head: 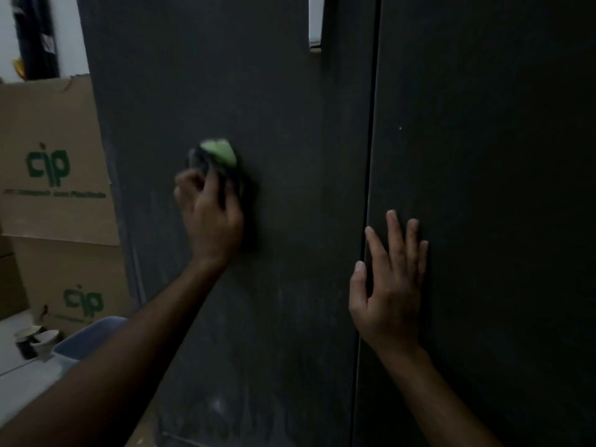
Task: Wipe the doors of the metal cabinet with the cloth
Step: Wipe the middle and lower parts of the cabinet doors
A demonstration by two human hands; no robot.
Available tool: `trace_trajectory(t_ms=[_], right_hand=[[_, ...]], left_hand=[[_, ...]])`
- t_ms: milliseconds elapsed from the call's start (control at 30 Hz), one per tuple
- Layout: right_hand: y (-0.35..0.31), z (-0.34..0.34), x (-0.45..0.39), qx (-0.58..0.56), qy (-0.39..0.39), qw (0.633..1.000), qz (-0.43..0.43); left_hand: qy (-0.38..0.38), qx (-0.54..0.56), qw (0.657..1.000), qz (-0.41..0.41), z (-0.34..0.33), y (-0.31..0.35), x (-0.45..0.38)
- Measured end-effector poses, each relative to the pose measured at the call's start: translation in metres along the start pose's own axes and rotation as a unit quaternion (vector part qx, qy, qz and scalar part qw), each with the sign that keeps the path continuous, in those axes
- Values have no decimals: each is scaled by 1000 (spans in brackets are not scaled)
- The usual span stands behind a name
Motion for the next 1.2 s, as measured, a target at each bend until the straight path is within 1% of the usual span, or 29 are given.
trace_trajectory(t_ms=[33, 67, 100, 167, 200, 233, 300, 367, 400, 433, 467, 500, 533, 567, 600, 633, 667, 700, 733, 767, 800, 833, 867, 900, 967, 1000, 1033, 1133, 1200], right_hand=[[0, -1, 0, 2, 2, 1000, -1], [-1, -2, 0, 4, 5, 1000, -3], [-2, -3, 0, 6, 6, 1000, -6], [-4, -4, 1, 10, 7, 1000, -11], [-5, -5, 1, 13, 5, 1000, -12], [-5, -6, 1, 18, 3, 1000, -12], [-5, -7, 1, 26, 3, 1000, -14], [-5, -7, 1, 34, 6, 999, -14], [-6, -8, 1, 38, 6, 999, -14], [-6, -8, 1, 42, 6, 999, -16], [-7, -9, 1, 48, 4, 999, -20], [-7, -11, 1, 56, 4, 998, -26], [-8, -12, 2, 63, 5, 997, -33], [-9, -14, 2, 71, 7, 997, -38], [-9, -15, 2, 79, 9, 996, -42], [-9, -16, 2, 85, 10, 995, -41], [-8, -17, 3, 88, 10, 995, -38], [-7, -17, 2, 90, 10, 995, -33], [-6, -17, 2, 92, 7, 995, -31], [-5, -18, 2, 94, 6, 995, -29], [-5, -18, 2, 96, 6, 995, -28], [-5, -18, 3, 96, 7, 995, -28], [-5, -18, 3, 93, 6, 995, -28], [-5, -18, 4, 89, 5, 996, -30], [-5, -20, 3, 86, 9, 996, -37], [-5, -20, 3, 90, 7, 995, -40], [-7, -20, 3, 92, 8, 995, -42], [-9, -17, 3, 89, 14, 995, -48], [-10, -17, 3, 86, 22, 995, -44]], left_hand=[[19, 9, 1000, 16, -8, 13, -14], [20, 17, 999, -26, -15, 34, -19], [-4, 23, 994, -110, -21, 55, -12], [-84, 48, 952, -291, -23, 83, 30], [-115, 55, 931, -343, -16, 78, 49], [-134, 57, 923, -355, -6, 60, 60], [-129, 65, 952, -271, 13, 6, 51], [-77, -27, 993, -83, 27, -62, 18], [-33, -56, 997, 48, 34, -92, 2], [-1, -69, 984, 166, 37, -106, -7], [10, -74, 974, 214, 35, -103, -9], [0, -71, 980, 187, 31, -88, -7], [-22, -45, 993, 106, 25, -66, 2], [-63, -7, 998, -15, 18, -44, 20], [-110, 26, 984, -140, 15, -25, 45], [-152, 39, 962, -225, 18, -19, 67], [-168, 28, 949, -264, 23, -30, 77], [-170, 7, 954, -247, 28, -50, 73], [-155, -21, 972, -176, 32, -77, 60], [-119, -36, 990, -60, 37, -106, 42], [-69, -46, 994, 68, 41, -134, 21], [-31, -46, 983, 173, 43, -155, 3], [-6, -47, 974, 222, 42, -162, -17], [-7, -41, 977, 209, 37, -159, -33], [-33, -28, 996, 81, 29, -139, -47], [-44, -16, 998, 43, 29, -133, -36], [-51, -9, 997, 49, 31, -133, -13], [-54, 8, 977, 205, 45, -134, 75], [-47, 4, 960, 276, 47, -135, 76]])
Point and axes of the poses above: each hand's wrist, its own x-axis away from the middle knuckle, its own z-axis out of the back of the hand, y = z × x, the point moved 6 cm from there along -x, towards the middle knuckle, and after that the axes turned 15 degrees about -z, right-handed, at the moved point
